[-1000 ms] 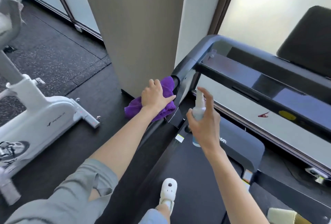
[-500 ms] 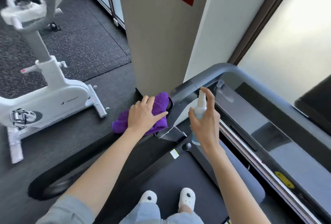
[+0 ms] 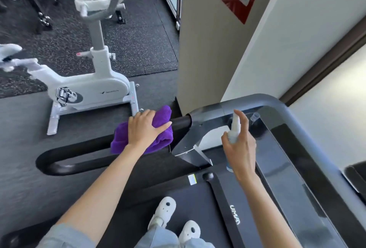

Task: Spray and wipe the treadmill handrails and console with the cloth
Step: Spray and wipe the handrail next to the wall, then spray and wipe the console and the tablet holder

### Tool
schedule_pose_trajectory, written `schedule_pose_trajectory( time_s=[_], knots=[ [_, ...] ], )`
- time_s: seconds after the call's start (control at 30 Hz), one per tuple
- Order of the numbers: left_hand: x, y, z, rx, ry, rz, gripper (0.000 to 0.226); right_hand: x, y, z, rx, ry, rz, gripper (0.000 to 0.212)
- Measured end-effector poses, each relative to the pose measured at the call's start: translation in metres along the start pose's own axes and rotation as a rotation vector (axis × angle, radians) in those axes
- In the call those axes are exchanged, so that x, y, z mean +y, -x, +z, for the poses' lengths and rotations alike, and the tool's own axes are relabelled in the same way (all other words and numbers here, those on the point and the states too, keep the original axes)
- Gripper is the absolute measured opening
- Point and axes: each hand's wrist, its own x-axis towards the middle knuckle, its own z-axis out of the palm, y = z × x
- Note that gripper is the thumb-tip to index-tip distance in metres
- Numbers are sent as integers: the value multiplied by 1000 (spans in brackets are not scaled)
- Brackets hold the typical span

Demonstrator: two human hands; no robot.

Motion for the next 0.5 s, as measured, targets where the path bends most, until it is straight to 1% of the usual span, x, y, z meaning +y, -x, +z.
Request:
schedule_pose_trajectory(
  time_s=[0.1,0.2,0.27,0.37,0.5],
  knots=[
    [21,-7,-9,63,219,-30,56,6,-10,-5,29,109,25,65],
    [41,-4,-13,108,365,-36,55,10,-18,-7,31,138,29,63],
    [50,-6,-14,104,402,-10,54,12,-26,-5,36,126,53,59],
    [54,-10,-13,83,395,23,53,13,-30,-1,88,54,99,56],
    [56,-13,-12,103,423,11,54,22,-31,-1,107,69,127,57]
  ],
)
